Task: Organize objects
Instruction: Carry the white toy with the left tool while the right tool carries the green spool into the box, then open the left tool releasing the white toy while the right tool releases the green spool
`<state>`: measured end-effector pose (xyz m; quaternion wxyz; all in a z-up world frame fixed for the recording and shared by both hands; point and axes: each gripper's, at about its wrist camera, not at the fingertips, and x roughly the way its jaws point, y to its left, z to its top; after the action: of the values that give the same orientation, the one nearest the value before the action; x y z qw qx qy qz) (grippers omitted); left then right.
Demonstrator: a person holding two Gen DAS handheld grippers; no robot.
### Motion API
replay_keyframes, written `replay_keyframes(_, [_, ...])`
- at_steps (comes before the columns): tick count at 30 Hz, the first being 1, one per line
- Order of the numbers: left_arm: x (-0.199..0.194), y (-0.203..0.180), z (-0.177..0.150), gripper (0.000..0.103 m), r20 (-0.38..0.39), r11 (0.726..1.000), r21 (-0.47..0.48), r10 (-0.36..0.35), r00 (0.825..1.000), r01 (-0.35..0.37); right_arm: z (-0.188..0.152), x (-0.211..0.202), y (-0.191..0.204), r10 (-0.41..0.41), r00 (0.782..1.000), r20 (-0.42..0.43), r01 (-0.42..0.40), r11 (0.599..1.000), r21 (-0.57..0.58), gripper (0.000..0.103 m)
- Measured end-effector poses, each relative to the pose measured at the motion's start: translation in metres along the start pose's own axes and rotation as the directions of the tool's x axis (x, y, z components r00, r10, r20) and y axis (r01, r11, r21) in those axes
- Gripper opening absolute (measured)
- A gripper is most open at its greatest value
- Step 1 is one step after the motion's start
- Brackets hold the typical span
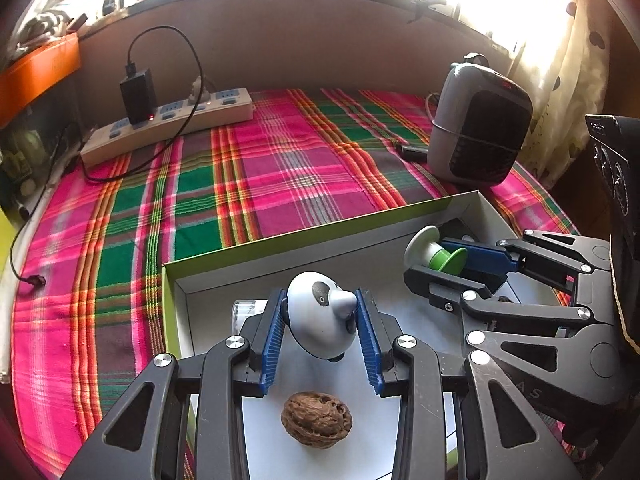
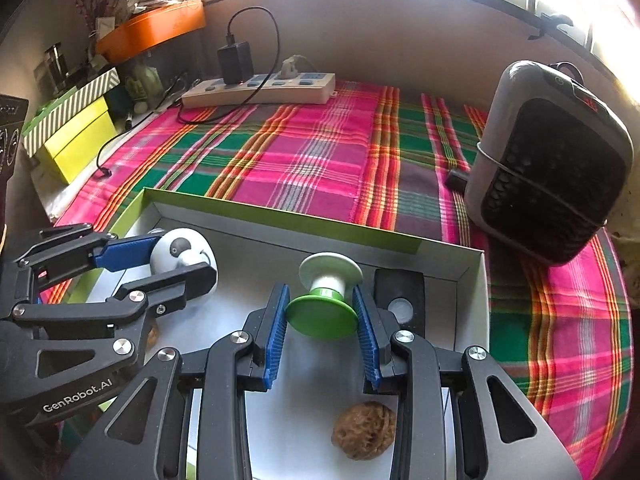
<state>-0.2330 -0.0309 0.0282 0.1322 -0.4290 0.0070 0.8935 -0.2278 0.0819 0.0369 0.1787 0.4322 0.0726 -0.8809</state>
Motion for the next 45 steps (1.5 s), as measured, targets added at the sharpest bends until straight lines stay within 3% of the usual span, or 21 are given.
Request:
replay_keyframes(29, [0.001,-0.001,-0.002,0.034,0.002,1.000,0.003,0.016,1.000,-0.016,-0.001,0.000,0.001,-0.024,1.000,-0.002,0.024,1.000,0.006,0.035])
replay_keyframes(45, [-0.017,0.001,-0.006,0.035,0.030,1.000,-0.029,0.012,0.999,-0.011,-0.006,-0.014,-0.002,-0.018,0.999,0.029,0.017,0.999,0.031,0.047])
